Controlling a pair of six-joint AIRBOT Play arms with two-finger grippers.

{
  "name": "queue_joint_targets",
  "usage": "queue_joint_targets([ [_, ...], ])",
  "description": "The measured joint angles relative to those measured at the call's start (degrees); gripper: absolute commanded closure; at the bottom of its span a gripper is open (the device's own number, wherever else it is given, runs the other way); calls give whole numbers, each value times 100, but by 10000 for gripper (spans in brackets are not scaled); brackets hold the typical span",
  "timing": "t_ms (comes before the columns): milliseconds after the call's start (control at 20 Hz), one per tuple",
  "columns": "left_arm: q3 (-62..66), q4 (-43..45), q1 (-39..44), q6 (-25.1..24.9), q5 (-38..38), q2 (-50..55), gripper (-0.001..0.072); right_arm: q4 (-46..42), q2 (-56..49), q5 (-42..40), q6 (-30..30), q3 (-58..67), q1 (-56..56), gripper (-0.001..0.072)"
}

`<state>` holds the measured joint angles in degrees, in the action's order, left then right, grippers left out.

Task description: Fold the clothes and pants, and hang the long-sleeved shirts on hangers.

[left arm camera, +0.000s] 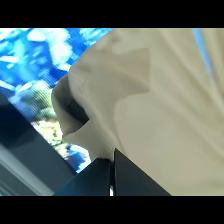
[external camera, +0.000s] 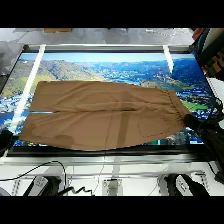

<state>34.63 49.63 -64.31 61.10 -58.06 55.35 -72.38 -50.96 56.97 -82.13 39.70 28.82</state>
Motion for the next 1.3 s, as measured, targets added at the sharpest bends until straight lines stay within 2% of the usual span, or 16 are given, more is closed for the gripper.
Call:
queue_joint_targets([
  [350, 120, -538, 13, -142, -87, -367, 697, -562, 933, 986, -254, 11, 0, 680],
  [650, 732, -1207, 680, -155, 210, -389, 698, -621, 1818, 1003, -807, 11, 0, 681],
  [900, 1423, -1342, 1991, 354, 1300, 201, 698, -238, 1803, -234, -1309, 11, 0, 682],
  [1150, 2743, -1373, 3348, 824, 1891, 1770, 698, 660, 780, -1845, -1558, 11, 0, 681],
  [1300, 3650, -1375, 3851, 1322, 2205, 2704, 698, 1353, 37, -2708, -1749, 17, 0, 681],
])
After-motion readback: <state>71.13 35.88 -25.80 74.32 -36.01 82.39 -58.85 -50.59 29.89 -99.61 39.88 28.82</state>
